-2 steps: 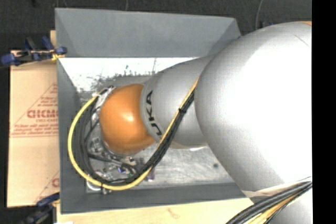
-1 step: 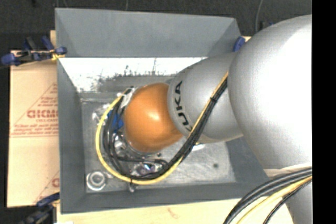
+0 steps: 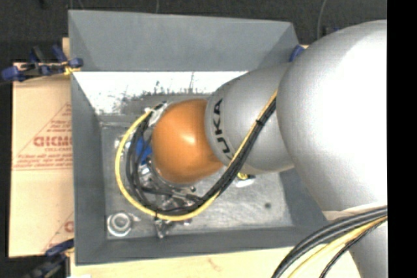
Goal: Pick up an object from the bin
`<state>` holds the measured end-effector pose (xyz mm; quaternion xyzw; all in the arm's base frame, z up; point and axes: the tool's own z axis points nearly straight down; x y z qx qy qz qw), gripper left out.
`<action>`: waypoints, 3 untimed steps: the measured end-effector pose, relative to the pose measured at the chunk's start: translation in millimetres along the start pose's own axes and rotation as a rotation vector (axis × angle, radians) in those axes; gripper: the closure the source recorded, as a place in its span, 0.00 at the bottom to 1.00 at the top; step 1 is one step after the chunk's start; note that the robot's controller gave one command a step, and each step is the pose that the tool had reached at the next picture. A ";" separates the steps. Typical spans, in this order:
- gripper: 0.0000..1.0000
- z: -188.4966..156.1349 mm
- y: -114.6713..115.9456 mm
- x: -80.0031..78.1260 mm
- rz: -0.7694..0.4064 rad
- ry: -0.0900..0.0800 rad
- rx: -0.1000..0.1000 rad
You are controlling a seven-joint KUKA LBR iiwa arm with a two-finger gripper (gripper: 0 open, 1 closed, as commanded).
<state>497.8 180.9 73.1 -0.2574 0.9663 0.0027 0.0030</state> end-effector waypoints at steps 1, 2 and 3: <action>0.00 -1.7 54.6 -16.2 -0.163 -0.018 0.014; 1.00 -2.5 57.9 -15.5 -0.160 -0.015 0.007; 1.00 -135.9 40.5 -28.0 -0.289 -0.003 0.006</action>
Offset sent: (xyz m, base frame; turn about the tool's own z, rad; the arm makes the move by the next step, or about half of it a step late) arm -0.0224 0.0578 -0.0031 -0.1684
